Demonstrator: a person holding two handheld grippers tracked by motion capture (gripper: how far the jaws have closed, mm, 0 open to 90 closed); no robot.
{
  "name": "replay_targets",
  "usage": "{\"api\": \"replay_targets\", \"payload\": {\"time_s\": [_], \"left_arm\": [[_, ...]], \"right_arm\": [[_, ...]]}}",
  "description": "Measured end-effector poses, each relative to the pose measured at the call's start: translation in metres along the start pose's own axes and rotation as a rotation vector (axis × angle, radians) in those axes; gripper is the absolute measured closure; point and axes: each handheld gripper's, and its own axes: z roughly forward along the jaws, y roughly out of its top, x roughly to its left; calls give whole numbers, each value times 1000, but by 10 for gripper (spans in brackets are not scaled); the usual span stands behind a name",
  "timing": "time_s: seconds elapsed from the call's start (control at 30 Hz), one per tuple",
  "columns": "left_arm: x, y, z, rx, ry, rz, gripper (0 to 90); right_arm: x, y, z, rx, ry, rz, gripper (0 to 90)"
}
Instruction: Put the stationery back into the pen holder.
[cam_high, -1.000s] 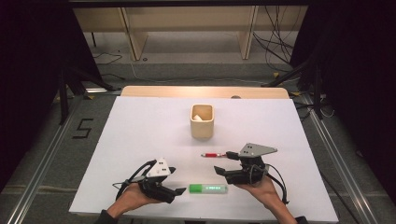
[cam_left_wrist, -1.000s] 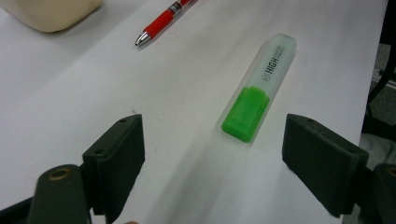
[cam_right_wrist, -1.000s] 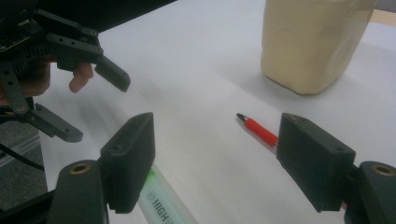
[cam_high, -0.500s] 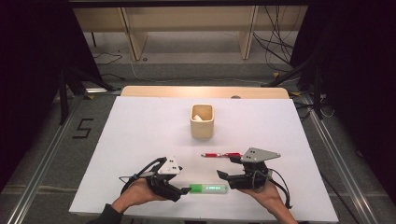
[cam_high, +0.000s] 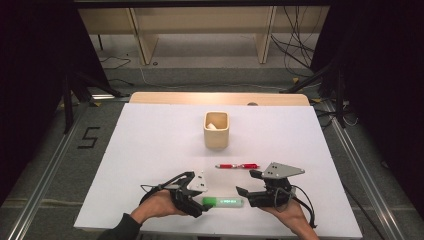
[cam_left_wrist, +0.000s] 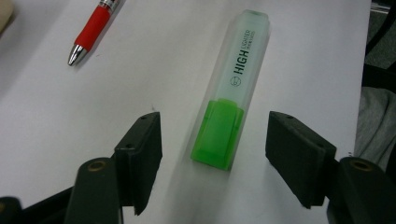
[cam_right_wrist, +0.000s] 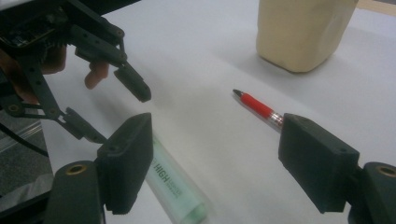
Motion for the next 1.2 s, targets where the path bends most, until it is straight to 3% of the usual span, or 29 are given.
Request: {"api": "replay_targets", "payload": {"time_s": [0.17, 0.27, 0.57, 1.2], "left_arm": [[0, 8, 8, 27, -18, 17, 391], [-3, 17, 17, 64, -29, 56, 415], [-4, 23, 28, 146, -39, 101, 459], [-1, 27, 33, 203, -85, 75, 624]], "right_arm": [[1, -1, -1, 1, 1, -5, 272], [1, -2, -1, 5, -1, -5, 272], [1, -2, -1, 8, -3, -11, 273], [-1, -2, 0, 21, -16, -20, 278]]}}
